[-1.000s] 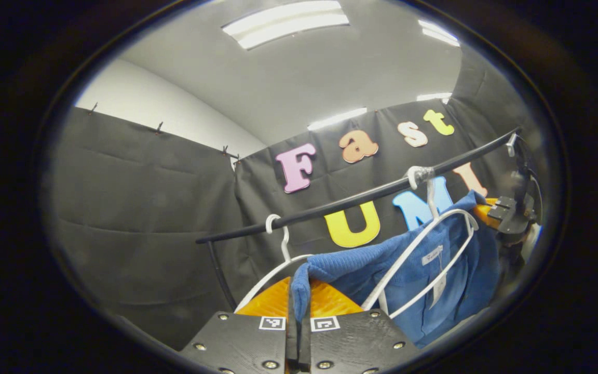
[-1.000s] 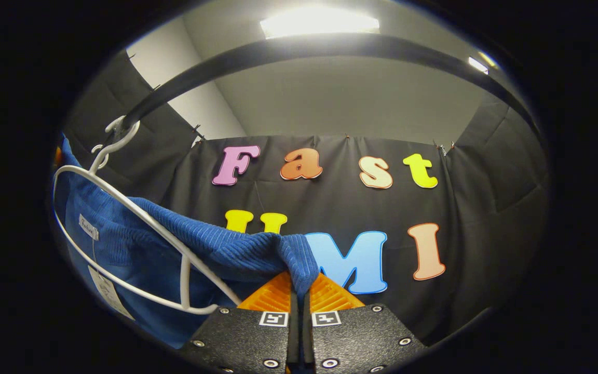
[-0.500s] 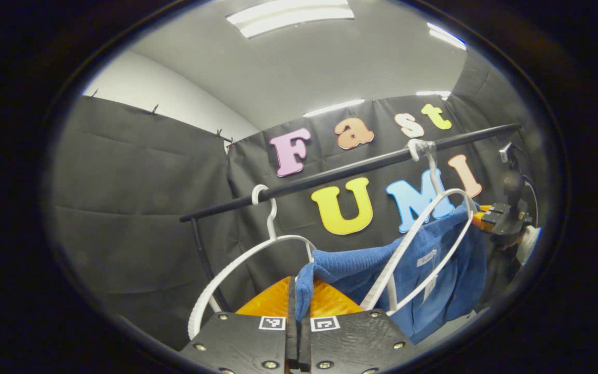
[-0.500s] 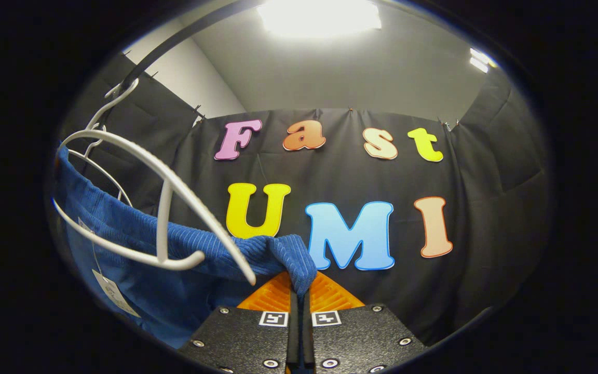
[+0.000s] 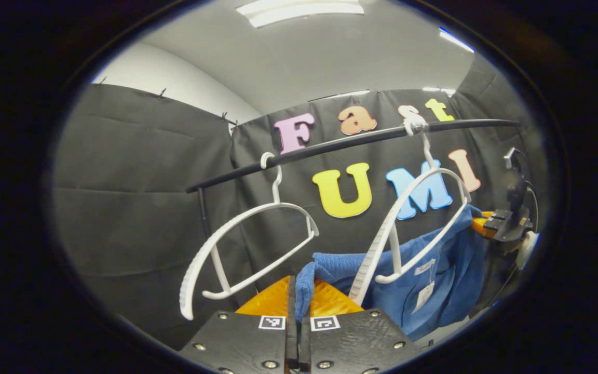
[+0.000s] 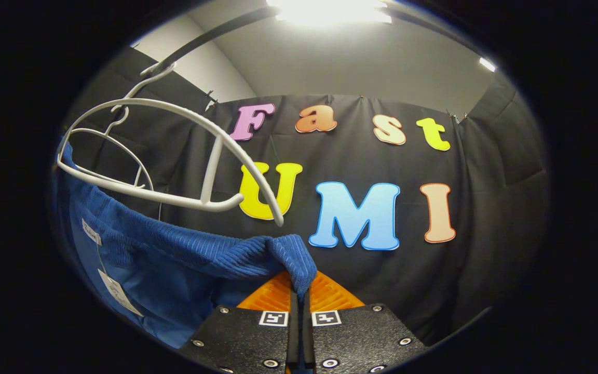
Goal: Grasp the clothes on the hanger with both hands and then place them into the laundry hamper below.
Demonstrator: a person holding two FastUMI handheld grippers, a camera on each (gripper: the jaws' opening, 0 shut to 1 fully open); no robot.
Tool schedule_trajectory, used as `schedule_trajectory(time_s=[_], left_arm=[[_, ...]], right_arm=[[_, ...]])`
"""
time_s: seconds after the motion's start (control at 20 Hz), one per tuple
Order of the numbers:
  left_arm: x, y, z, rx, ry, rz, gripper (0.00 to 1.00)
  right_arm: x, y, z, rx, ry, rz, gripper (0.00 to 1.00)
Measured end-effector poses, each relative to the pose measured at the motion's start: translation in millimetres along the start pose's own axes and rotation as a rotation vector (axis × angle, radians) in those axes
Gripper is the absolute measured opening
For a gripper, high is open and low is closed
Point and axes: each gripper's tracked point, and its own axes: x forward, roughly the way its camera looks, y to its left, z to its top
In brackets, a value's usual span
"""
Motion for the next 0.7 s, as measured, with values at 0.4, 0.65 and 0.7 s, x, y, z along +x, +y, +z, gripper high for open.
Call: schedule_trajectory(time_s=[0.4, 0.65, 0.7], left_arm=[[-35.9, -2.4, -25.7, 0.009, 0.029, -0.047, 0.02], [-61.1, -2.3, -32.0, -0.027, 0.035, -0.088, 0.02], [-67.4, -3.2, -30.8, -0.03, 0.03, -0.097, 0.02]], right_arm=[[-51.3, 14.9, -15.0, -0.007, 0.057, -0.011, 0.02], [-93.1, 31.1, -0.8, 0.005, 0.057, -0.014, 0.02], [-104.1, 34.1, 4.7, 0.004, 0.051, -0.012, 0.02]])
